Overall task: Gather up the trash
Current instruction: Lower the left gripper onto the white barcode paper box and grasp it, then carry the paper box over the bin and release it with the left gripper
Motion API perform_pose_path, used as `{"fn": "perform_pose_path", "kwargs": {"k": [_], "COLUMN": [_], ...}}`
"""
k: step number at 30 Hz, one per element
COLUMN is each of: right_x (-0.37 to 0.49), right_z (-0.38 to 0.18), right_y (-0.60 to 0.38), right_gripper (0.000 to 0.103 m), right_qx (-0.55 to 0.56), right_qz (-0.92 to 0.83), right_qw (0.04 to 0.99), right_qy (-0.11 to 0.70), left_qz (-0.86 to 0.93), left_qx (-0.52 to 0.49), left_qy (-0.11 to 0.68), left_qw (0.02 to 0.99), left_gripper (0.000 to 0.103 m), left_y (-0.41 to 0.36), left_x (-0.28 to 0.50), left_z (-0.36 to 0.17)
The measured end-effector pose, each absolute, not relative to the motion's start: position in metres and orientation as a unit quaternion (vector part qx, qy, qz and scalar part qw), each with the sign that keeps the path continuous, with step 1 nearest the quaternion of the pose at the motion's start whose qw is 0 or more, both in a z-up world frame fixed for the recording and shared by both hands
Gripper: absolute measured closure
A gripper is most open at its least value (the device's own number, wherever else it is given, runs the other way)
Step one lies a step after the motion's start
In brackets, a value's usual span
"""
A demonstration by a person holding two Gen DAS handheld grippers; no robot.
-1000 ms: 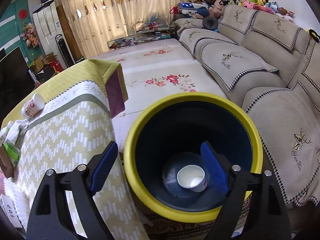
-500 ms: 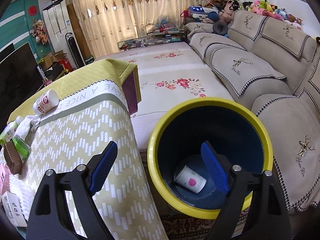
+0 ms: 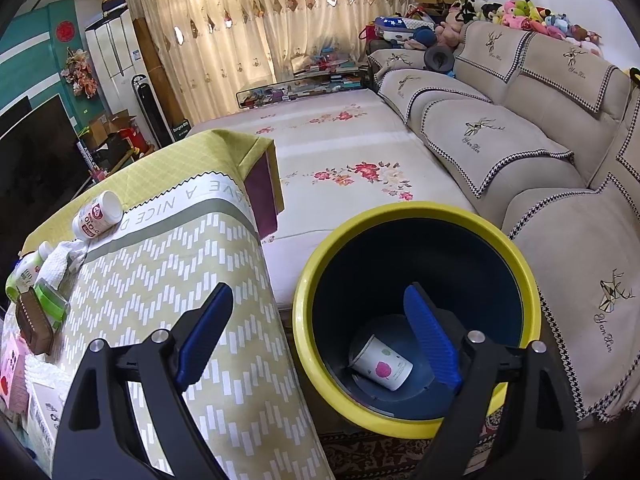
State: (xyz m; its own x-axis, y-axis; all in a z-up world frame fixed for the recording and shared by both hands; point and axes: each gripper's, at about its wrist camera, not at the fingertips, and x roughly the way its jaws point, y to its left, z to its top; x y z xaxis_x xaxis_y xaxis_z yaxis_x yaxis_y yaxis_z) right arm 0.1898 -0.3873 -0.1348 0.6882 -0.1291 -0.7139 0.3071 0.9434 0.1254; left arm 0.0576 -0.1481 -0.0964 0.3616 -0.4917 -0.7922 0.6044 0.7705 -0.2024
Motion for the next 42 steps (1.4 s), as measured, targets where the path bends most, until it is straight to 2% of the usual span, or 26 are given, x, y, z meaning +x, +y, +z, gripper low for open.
{"fn": "perform_pose_path", "kwargs": {"k": [5, 9, 17, 19, 21, 24, 42], "right_x": [0.19, 0.189, 0.189, 0.189, 0.19, 0.19, 0.184], "right_z": [-0.136, -0.136, -0.14, -0.142, -0.144, -0.147, -0.149], "right_y": [-0.387, -0.386, -0.39, -0.391, -0.391, -0.39, -0.396], "right_gripper": [0.02, 0.02, 0.02, 0.02, 0.02, 0.02, 0.02], "right_qx": [0.124, 0.123, 0.128, 0.131, 0.131, 0.131, 0.14], "right_qz": [-0.117, -0.114, -0.118, -0.118, -0.115, -0.113, -0.111], "right_qw": [0.911, 0.912, 0.909, 0.908, 0.908, 0.907, 0.907], "right_qy": [0.374, 0.375, 0.378, 0.38, 0.382, 0.384, 0.381], "left_qz": [-0.301, -0.293, -0.309, -0.309, -0.303, -0.291, -0.3], "left_qx": [0.089, 0.129, 0.148, 0.151, 0.154, 0.161, 0.166], "left_qy": [0.442, 0.44, 0.443, 0.437, 0.432, 0.423, 0.413], "left_qw": [0.84, 0.839, 0.829, 0.831, 0.835, 0.843, 0.844], "left_gripper": [0.004, 0.004, 0.004, 0.006, 0.018, 0.026, 0.03], "left_y": [-0.146, -0.156, -0.173, -0.175, -0.176, -0.178, -0.181], "left_x": [0.07, 0.088, 0.099, 0.099, 0.099, 0.101, 0.094], "left_z": [-0.088, -0.1, -0.12, -0.118, -0.117, -0.115, -0.09]}}
